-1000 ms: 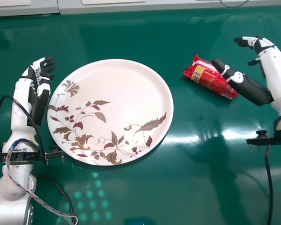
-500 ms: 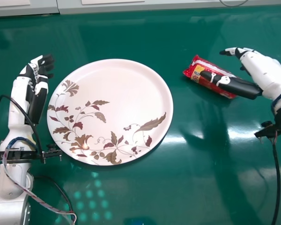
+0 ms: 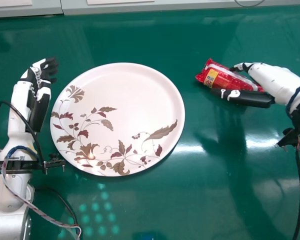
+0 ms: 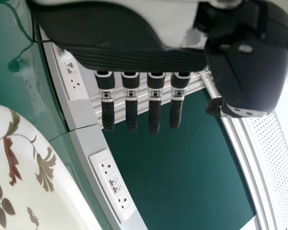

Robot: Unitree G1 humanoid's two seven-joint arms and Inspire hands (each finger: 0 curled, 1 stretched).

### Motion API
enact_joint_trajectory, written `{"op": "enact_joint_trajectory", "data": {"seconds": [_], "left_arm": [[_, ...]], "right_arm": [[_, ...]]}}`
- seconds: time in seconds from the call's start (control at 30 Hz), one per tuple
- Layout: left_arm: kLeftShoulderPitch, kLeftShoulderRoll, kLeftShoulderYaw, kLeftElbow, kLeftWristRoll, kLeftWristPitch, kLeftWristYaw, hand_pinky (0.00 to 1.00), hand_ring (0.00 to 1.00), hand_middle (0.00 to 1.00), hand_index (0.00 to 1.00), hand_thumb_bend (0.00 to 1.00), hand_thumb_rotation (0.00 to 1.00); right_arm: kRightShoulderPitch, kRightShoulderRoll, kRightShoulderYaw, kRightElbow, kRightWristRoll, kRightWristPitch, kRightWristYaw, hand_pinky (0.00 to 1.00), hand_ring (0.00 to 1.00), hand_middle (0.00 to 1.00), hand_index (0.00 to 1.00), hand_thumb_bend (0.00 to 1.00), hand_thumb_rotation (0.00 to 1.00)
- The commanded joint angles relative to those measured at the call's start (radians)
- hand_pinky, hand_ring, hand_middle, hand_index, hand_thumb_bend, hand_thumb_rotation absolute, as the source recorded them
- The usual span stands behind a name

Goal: Pick up biscuit and place it in the plate

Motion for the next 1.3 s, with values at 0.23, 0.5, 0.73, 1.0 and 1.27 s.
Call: {"op": "enact_joint_trajectory", "data": {"seconds": [0.23, 0.5, 0.73, 1.0, 1.27], "left_arm": [[0.005, 0.007, 0.01, 0.009, -0.024, -0.015, -0.017, 0.76, 0.83, 0.84, 0.85, 0.31, 0.02], [0.013, 0.003, 0.009, -0.007, -0.017, -0.002, -0.021, 0.76, 0.83, 0.84, 0.85, 0.31, 0.01], [0.018, 0.002, 0.006, -0.007, -0.007, -0.01, -0.018, 0.76, 0.82, 0.84, 0.84, 0.31, 0.01], [0.025, -0.007, 0.0, -0.024, -0.009, 0.009, -0.02, 0.76, 0.83, 0.84, 0.85, 0.31, 0.02], [0.03, -0.012, -0.008, -0.035, -0.006, 0.019, -0.021, 0.77, 0.83, 0.85, 0.86, 0.3, 0.02]], "right_arm": [[-0.047, -0.063, 0.029, 0.037, -0.036, -0.043, 0.021, 0.77, 0.9, 0.95, 0.94, 1.0, 0.59], [-0.062, -0.085, 0.042, 0.048, -0.074, -0.053, 0.029, 0.77, 0.89, 0.94, 0.93, 1.0, 0.59], [-0.067, -0.1, 0.049, 0.046, -0.104, -0.036, 0.059, 0.8, 0.91, 0.95, 0.94, 1.0, 0.6], [-0.071, -0.113, 0.054, 0.079, -0.112, -0.076, 0.061, 0.77, 0.89, 0.93, 0.93, 1.0, 0.61], [-0.146, -0.116, 0.124, 0.193, -0.148, -0.127, 0.072, 0.77, 0.88, 0.92, 0.92, 1.0, 0.65]]}}
